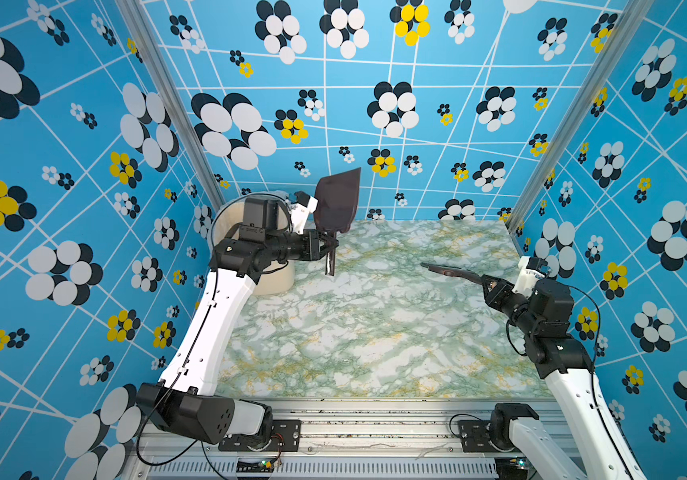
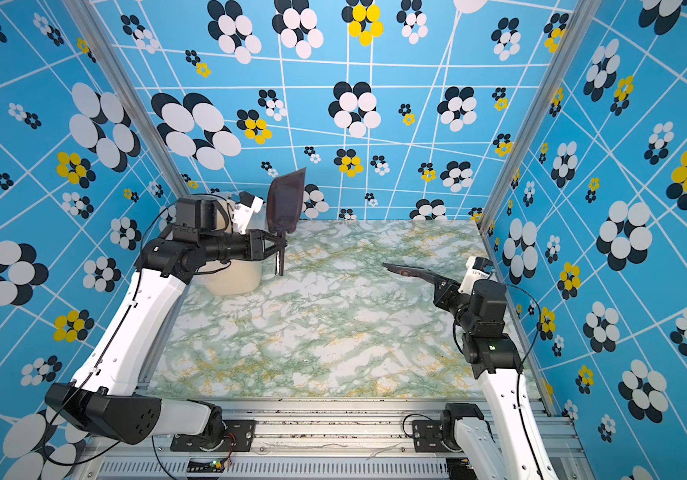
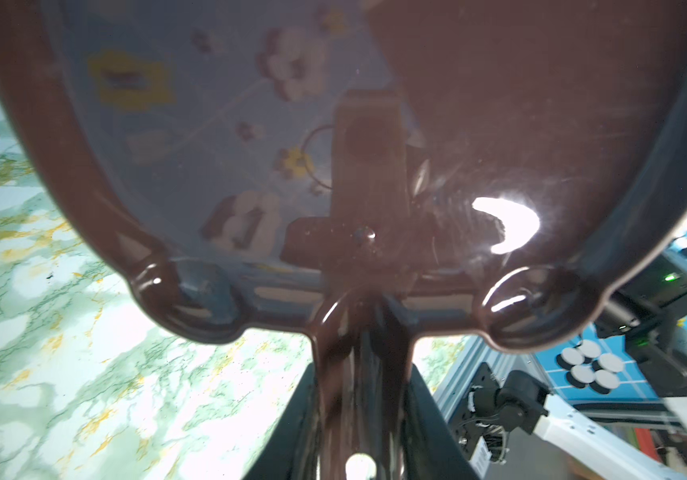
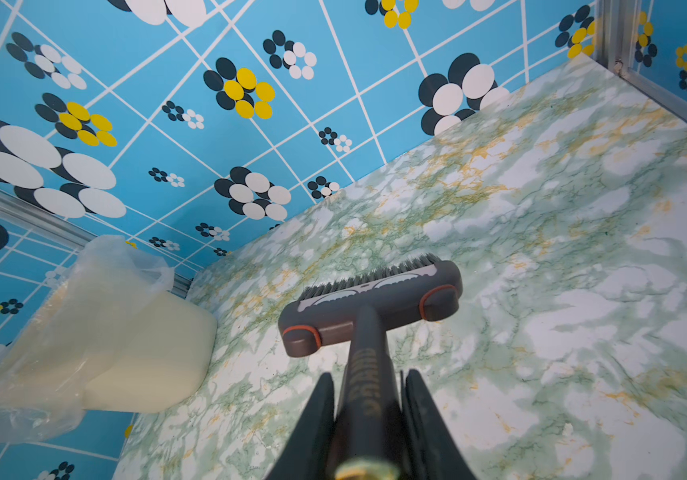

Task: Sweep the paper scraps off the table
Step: 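Bring the empty dustpan over the table with left gripper while right brush lifts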

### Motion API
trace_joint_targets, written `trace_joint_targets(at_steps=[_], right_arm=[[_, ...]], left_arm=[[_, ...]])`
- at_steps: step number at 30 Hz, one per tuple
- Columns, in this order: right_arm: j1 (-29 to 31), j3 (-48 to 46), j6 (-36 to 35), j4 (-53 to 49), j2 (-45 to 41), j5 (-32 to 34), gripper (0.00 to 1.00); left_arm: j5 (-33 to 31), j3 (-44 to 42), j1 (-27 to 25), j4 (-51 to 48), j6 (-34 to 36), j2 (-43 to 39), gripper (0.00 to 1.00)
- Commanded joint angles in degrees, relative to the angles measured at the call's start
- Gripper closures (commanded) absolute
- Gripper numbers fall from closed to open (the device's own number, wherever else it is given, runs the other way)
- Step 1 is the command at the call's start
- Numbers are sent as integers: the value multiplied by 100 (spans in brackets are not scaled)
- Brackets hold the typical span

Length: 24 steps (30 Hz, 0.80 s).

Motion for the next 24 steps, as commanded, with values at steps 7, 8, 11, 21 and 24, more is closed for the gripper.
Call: trace_joint_targets(at_steps=[7,8,11,21,24], right_arm=[[-41,1235,915,324,434,-527,100],[-46,1377,982,293,502,-566,100],[-72,1815,1217,236,656,-614,100],[-147,2375,2474,796,1085,-794,100],[-148,2151,2891,1127,1162,-904,100]], left_arm=[[-3039,470,-1384,-1055,1328,888,100],[-3232,528,-1462,-1138,1385,992,100],[-3264,565,-1594,-1170,1434,1322,100],[-3479,384,-1847,-696,1276,2167,100],[-3567,461,-1913,-619,1271,2544,100]])
